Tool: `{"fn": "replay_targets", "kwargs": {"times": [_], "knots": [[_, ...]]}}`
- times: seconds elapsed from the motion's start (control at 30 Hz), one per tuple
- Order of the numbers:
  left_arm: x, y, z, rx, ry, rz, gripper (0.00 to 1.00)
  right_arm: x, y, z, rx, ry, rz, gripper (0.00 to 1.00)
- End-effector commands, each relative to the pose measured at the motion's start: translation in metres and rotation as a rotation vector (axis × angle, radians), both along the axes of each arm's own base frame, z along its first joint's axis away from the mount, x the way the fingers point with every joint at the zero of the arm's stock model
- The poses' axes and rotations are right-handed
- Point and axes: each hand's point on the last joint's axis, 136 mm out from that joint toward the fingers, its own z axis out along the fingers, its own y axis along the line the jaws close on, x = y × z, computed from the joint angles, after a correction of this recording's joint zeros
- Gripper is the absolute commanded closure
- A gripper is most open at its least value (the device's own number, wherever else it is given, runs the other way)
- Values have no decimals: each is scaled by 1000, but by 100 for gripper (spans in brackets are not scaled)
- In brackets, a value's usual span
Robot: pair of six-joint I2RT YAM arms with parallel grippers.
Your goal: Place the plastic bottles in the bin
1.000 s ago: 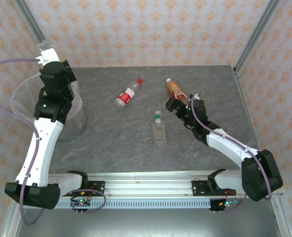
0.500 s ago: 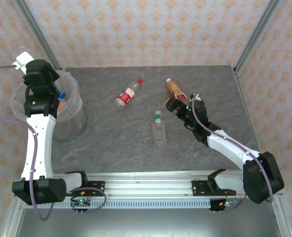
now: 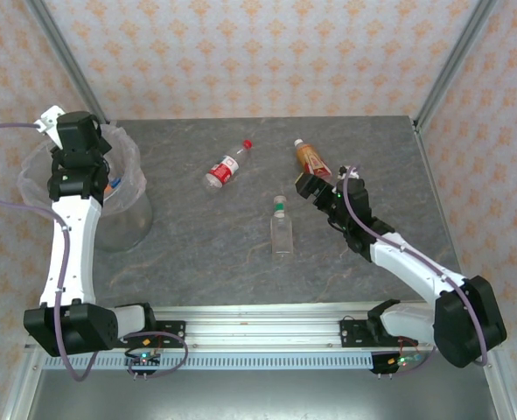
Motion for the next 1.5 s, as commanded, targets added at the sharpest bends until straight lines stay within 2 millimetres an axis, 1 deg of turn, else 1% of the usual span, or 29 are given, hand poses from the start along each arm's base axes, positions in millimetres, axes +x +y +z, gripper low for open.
{"fn": "replay_targets", "kwargs": {"times": [0.0, 0.07, 0.13, 0.17, 0.2, 0.27, 0.4, 0.57, 0.6, 0.73, 0.9, 1.07, 1.1, 1.2, 1.37, 1.47], "knots": [[-15, 9, -26, 1, 92, 74, 42, -4, -4, -4, -27, -2, -12, 1], [-13, 6, -35, -31, 111, 62, 36, -3, -4, -4, -28, -1, -10, 1], [-13, 2, -40, -72, 120, 55, 24, -2, -3, -2, -27, -3, -8, 1], [-14, 1, -40, -87, 116, 57, 17, -2, -2, -1, -25, -3, -6, 1], [-13, -1, -38, -96, 110, 48, 12, -1, -2, 0, -22, -4, -5, 1], [-10, -5, -33, -111, 96, 21, 6, -1, -2, -1, -23, 0, -6, 1], [-5, -18, -23, -152, 71, -55, 0, 1, -13, -10, -51, 24, -68, 1], [5, -43, -20, -227, 32, -194, 0, 0, -11, -15, -80, 40, -54, 1], [6, -47, -19, -241, 29, -215, 0, 0, -10, -25, -110, 66, -49, 1], [6, -62, -14, -274, 10, -282, 0, -2, -10, -39, -216, 144, -43, 1], [6, -79, -3, -288, -30, -363, 0, -1, 2, -49, -252, 180, -18, 0], [6, -85, -1, -287, -39, -395, 0, 1, 16, -56, -263, 230, 24, 5], [6, -85, -1, -288, -39, -397, 0, 1, 17, -58, -271, 245, 30, 7], [8, -92, -3, -307, -48, -433, 0, 3, 21, -63, -306, 297, 52, 10], [15, -128, 6, -379, -134, -615, 0, 5, 41, -69, -349, 376, 154, 12], [18, -148, 13, -437, -173, -713, 0, 10, 45, -79, -392, 439, 163, 15]]}}
